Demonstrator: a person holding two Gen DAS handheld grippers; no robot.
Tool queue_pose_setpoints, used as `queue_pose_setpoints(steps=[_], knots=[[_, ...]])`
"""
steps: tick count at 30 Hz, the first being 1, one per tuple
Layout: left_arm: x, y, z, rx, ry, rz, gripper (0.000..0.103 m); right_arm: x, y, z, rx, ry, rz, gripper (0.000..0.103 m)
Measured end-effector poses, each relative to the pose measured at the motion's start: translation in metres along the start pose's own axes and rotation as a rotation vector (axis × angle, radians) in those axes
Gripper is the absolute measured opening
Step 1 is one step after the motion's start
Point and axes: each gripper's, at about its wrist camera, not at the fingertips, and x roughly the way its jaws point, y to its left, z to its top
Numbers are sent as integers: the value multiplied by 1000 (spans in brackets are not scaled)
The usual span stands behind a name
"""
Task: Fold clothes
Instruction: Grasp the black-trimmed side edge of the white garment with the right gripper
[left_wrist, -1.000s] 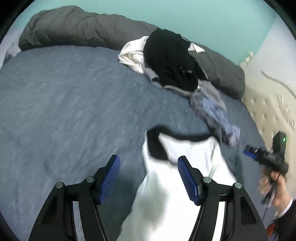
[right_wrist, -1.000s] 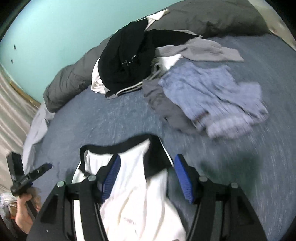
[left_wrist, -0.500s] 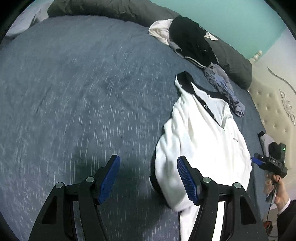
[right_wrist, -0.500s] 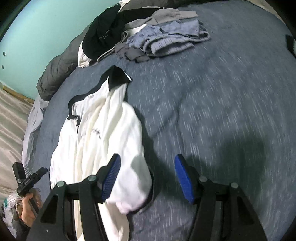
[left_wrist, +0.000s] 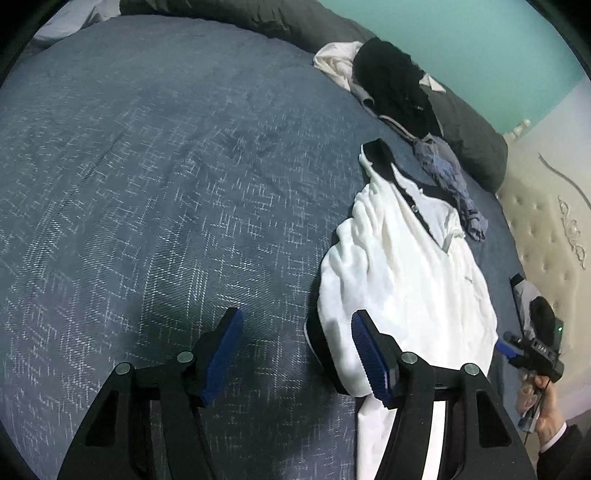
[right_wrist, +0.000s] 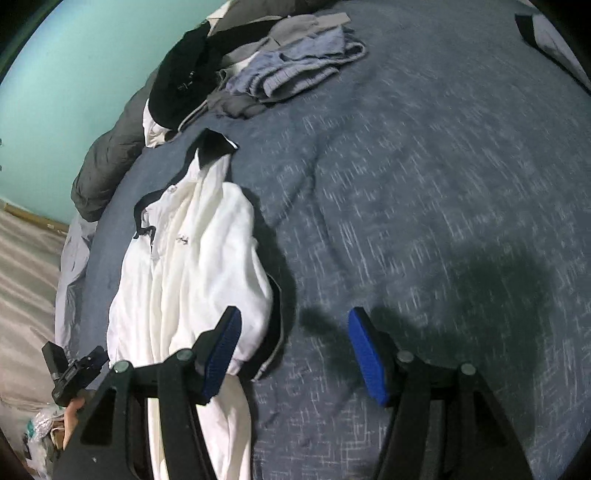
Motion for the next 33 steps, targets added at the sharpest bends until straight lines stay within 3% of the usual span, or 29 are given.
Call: queue_pose_setpoints(steps=[3,4,7,9,12,13,18,25,27,30,33], knots=[[-7,-5,-3,12,-12,-9,65,12,4,-6,-14,53,16,57],[-9,-7,-4,20,-12,-7,65,16,8,-9,-32,67,18,49],[-15,-10,-6,32,-20,-6,65,28,22,-15,-90,101,15,42],[-18,-9,-6,27,-23,-9,65,37,25,-18,-85,126,2,33],[-20,-9,-6,23,-24,-8,65,38,30,-20,-103,111,-9,9],[-20,-8,-6,21,-24,-7,65,36,33,-19,-115,100,-8,7],[-22,-7,-6,14,-25,-3,65,-1,45,-8,-184,-2,-31,5],[-20,-7,-7,6,-19,-1,65,-53,63,16,-337,-117,-177,5],[-17,-7,-8,4,-14,-1,65,-50,66,15,-380,-93,-171,6],[-16,-9,-9,4,-9,-2,65,-20,65,6,-384,72,-135,9],[-17,-12,-8,12,-9,-3,65,-8,57,-2,-376,107,-139,14]])
